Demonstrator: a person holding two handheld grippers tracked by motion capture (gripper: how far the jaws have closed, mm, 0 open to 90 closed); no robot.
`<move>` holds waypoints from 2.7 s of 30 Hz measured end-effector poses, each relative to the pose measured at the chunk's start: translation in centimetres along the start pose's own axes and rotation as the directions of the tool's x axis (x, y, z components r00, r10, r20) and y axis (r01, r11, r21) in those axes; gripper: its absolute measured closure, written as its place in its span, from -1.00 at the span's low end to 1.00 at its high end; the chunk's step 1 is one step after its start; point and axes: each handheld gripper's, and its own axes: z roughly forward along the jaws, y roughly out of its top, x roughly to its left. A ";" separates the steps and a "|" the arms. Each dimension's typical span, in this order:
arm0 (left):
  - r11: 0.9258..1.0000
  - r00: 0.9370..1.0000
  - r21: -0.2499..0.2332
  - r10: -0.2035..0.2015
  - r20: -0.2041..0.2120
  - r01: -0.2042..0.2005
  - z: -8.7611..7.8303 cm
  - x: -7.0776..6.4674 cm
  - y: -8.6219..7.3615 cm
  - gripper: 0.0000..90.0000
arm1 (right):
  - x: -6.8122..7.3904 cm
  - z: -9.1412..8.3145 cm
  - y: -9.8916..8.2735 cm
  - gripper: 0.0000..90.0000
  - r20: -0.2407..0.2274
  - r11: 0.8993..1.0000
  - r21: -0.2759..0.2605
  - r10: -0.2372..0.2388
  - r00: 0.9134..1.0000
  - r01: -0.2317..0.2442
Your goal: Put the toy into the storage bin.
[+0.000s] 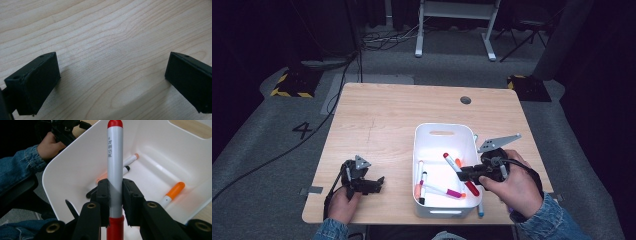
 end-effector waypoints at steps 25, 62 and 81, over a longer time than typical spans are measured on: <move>1.000 1.000 0.000 0.000 0.000 0.000 0.0 0.0 0.0 -1.00 | 0.2 3.6 -0.9 0.71 -0.029 0.982 0.174 -0.068 0.997 0.072; 1.000 1.000 0.002 0.000 -0.001 0.000 0.0 0.0 0.0 -1.00 | -7.1 -2.1 -4.3 0.20 0.179 0.990 -0.079 0.128 0.976 -0.115; 1.000 1.000 0.002 0.000 -0.001 0.000 0.0 0.0 0.0 -1.00 | -8.7 3.2 -8.6 0.10 0.232 0.982 0.101 0.132 0.964 -0.159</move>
